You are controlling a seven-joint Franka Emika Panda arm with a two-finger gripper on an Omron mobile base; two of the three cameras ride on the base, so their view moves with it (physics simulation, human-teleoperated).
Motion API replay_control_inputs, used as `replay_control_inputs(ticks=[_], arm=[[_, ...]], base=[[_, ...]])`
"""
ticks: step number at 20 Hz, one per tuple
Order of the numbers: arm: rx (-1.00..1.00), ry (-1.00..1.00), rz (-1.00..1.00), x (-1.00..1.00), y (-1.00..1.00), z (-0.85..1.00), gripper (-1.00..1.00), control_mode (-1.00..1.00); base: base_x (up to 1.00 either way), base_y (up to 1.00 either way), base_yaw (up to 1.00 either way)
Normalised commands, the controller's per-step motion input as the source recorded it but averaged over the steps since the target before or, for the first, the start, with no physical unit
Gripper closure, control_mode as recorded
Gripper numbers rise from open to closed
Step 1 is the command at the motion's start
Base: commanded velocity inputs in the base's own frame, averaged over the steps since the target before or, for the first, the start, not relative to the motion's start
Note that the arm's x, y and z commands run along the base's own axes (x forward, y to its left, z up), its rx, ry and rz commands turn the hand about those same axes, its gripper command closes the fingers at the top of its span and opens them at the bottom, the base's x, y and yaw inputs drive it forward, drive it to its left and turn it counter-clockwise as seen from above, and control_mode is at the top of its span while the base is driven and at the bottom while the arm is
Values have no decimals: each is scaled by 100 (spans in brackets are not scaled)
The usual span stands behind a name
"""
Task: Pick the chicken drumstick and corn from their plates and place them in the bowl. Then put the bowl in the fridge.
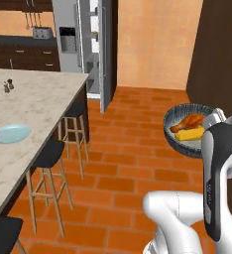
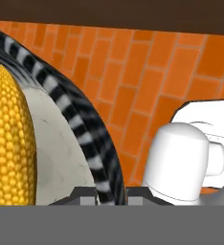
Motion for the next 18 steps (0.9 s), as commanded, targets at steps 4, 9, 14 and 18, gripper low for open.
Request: replay_control_inputs(ticks=[4, 9, 14, 18], arm=[[0, 0, 0, 0, 0, 0, 100, 100], [0, 0, 0, 0, 0, 0, 100, 100], [0, 0, 0, 0, 0, 0, 100, 100], [0, 0, 0, 0, 0, 0, 100, 100]], base=[[-100, 11, 15], [-100, 8, 15], [-100, 21, 13], [-100, 61, 13]])
